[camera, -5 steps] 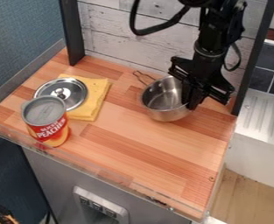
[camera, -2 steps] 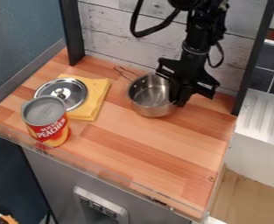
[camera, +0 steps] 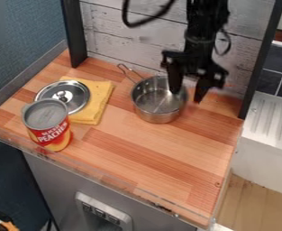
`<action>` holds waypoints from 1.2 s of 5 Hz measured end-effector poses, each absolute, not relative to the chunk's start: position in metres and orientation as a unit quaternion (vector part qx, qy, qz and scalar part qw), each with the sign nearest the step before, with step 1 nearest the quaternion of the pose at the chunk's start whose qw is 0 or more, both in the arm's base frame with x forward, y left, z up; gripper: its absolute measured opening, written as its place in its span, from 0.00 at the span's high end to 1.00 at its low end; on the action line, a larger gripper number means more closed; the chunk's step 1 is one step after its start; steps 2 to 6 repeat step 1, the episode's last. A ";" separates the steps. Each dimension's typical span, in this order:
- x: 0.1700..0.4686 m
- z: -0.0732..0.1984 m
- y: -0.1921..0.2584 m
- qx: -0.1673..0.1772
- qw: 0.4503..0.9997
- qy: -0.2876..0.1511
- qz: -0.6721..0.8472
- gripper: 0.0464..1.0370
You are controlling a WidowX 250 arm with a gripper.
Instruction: Move the silver pot to the middle of the table
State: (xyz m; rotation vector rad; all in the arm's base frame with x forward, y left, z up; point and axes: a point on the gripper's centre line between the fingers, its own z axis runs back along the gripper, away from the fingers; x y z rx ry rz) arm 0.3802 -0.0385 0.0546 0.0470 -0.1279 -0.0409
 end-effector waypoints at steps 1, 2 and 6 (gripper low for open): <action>0.375 0.067 -0.028 0.021 0.997 -0.075 -0.018 0.02; 0.375 0.067 -0.028 0.021 0.997 -0.075 -0.018 0.02; 0.375 0.067 -0.028 0.021 0.997 -0.075 -0.018 0.02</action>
